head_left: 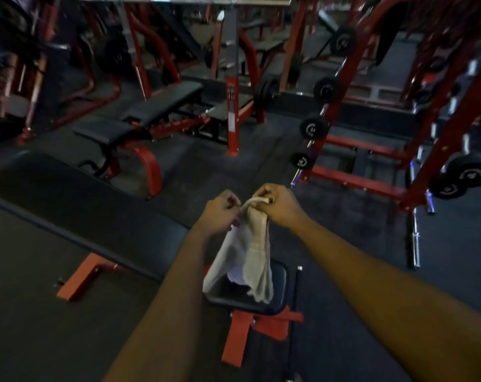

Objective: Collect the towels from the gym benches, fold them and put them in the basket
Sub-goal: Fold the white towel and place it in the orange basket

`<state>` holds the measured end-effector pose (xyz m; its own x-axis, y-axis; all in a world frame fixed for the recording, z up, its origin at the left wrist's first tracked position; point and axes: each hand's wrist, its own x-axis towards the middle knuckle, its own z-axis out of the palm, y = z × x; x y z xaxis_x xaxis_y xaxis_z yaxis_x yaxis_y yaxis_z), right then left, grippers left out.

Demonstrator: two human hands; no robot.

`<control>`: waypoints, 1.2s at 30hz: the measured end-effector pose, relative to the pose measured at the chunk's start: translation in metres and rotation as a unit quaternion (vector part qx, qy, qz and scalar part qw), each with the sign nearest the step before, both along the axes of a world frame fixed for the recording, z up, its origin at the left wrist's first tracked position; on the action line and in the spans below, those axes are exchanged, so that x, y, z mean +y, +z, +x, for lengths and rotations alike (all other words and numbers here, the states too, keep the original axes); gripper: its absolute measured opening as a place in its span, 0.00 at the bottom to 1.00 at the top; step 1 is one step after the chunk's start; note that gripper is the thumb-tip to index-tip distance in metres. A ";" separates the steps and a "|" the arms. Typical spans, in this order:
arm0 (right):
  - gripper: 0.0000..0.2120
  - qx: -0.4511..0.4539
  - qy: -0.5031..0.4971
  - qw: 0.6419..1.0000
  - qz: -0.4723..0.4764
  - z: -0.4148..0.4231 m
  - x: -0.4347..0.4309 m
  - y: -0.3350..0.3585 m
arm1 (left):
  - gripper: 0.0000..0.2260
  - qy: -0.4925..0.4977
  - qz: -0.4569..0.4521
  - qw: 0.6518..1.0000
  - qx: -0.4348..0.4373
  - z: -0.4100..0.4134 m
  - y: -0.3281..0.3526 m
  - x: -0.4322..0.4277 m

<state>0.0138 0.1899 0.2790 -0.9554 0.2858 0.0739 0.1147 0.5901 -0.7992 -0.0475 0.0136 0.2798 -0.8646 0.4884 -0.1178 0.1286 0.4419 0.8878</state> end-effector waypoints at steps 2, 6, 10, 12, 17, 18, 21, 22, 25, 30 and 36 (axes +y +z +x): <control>0.05 0.023 -0.007 1.000 -0.007 0.002 -0.002 0.035 | 0.10 -0.053 0.007 0.998 0.022 0.011 0.023 -0.001; 0.09 0.034 0.016 0.999 -0.008 0.008 0.002 0.086 | 0.30 -0.096 0.071 0.989 0.086 0.017 0.053 0.004; 0.11 0.028 0.088 0.994 0.063 0.027 0.015 0.137 | 0.30 -0.182 0.055 0.976 0.102 0.016 0.085 0.013; 0.10 0.037 0.102 0.991 0.081 0.035 0.022 0.151 | 0.25 -0.182 0.047 0.978 0.089 0.019 0.092 0.020; 0.10 0.059 0.074 0.991 0.090 0.057 0.044 0.175 | 0.06 -0.166 -0.012 0.971 0.174 0.028 0.105 0.034; 0.11 0.067 0.055 0.992 0.093 0.063 0.050 0.180 | 0.04 -0.143 -0.021 0.968 0.206 0.029 0.107 0.039; 0.13 0.070 0.012 0.995 0.075 0.077 0.065 0.187 | 0.04 -0.031 -0.032 0.952 0.302 0.034 0.117 0.057; 0.12 0.073 -0.002 0.995 0.068 0.079 0.070 0.187 | 0.06 -0.002 -0.009 0.951 0.308 0.038 0.121 0.063; 0.10 0.094 -0.053 0.992 0.066 0.081 0.074 0.186 | 0.07 -0.042 0.064 0.962 0.264 0.057 0.135 0.080; 0.09 0.120 -0.075 0.989 0.047 0.085 0.079 0.195 | 0.13 -0.125 0.108 0.966 0.198 0.075 0.142 0.098; 0.08 0.090 0.064 0.991 0.078 0.098 0.089 0.222 | 0.25 -0.145 0.033 0.964 0.222 0.065 0.135 0.106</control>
